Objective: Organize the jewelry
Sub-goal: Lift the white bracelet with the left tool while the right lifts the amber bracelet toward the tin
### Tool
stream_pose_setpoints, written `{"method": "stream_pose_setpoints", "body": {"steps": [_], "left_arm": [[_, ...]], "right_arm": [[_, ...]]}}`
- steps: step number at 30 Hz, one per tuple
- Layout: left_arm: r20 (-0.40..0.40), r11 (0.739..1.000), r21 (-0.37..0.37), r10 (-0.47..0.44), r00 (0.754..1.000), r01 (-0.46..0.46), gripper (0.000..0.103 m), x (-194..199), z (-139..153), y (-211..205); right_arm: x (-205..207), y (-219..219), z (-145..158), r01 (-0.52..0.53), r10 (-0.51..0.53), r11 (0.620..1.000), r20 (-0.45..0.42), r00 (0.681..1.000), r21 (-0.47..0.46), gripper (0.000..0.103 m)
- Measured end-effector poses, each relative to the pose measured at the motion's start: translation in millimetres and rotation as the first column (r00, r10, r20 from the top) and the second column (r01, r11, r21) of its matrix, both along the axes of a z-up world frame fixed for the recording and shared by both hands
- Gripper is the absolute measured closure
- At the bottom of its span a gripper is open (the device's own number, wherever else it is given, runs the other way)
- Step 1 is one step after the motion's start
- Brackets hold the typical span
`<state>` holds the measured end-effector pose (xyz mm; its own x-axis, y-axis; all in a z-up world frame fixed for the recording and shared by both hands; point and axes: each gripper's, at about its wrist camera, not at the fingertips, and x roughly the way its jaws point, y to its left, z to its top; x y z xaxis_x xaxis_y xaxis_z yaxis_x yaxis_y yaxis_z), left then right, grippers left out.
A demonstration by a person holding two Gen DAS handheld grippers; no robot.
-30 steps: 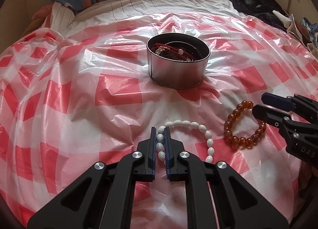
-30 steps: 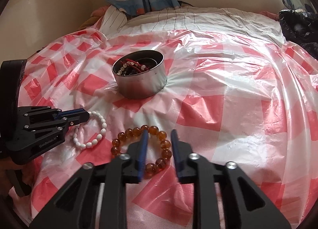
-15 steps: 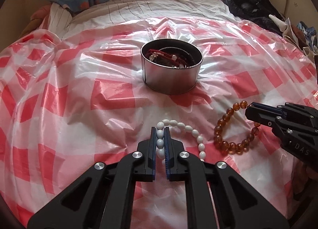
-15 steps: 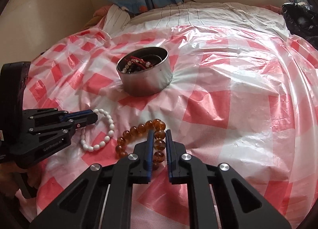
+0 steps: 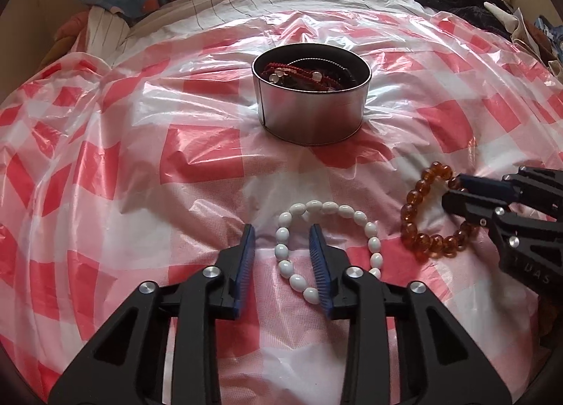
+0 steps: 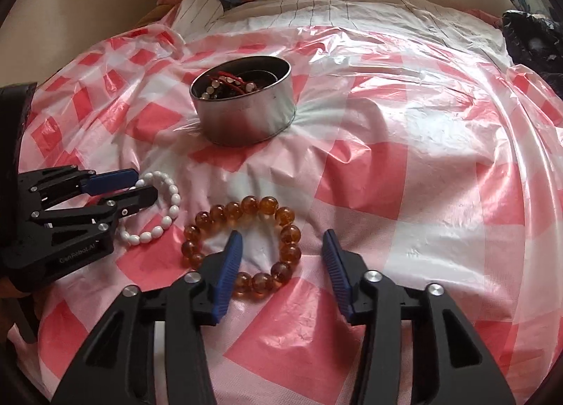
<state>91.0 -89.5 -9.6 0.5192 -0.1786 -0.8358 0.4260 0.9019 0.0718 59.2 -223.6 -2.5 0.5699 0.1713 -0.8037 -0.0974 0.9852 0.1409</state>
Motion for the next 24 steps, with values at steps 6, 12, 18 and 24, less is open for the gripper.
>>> {"method": "stream_pose_setpoints", "body": {"steps": [6, 12, 18, 24], "left_arm": [[0.02, 0.997, -0.081, 0.0, 1.0, 0.001, 0.097, -3, 12, 4], [0.055, 0.992, -0.124, 0.008, 0.998, -0.001, 0.097, -6, 24, 6], [0.097, 0.989, -0.146, -0.003, 0.995, 0.017, 0.097, -11, 33, 3], [0.116, 0.992, -0.125, -0.005, 0.993, 0.02, 0.097, -13, 34, 1]], "right_arm": [[-6, -7, 8, 0.005, -0.008, 0.998, 0.043, 0.999, 0.067, 0.091], [-12, -10, 25, 0.001, -0.014, 0.992, 0.11, 0.994, 0.124, 0.091], [-19, -13, 40, -0.017, -0.016, 0.984, 0.187, 0.982, 0.176, 0.091], [-25, -14, 52, -0.03, -0.02, 0.981, 0.251, 0.968, 0.192, 0.091]]}}
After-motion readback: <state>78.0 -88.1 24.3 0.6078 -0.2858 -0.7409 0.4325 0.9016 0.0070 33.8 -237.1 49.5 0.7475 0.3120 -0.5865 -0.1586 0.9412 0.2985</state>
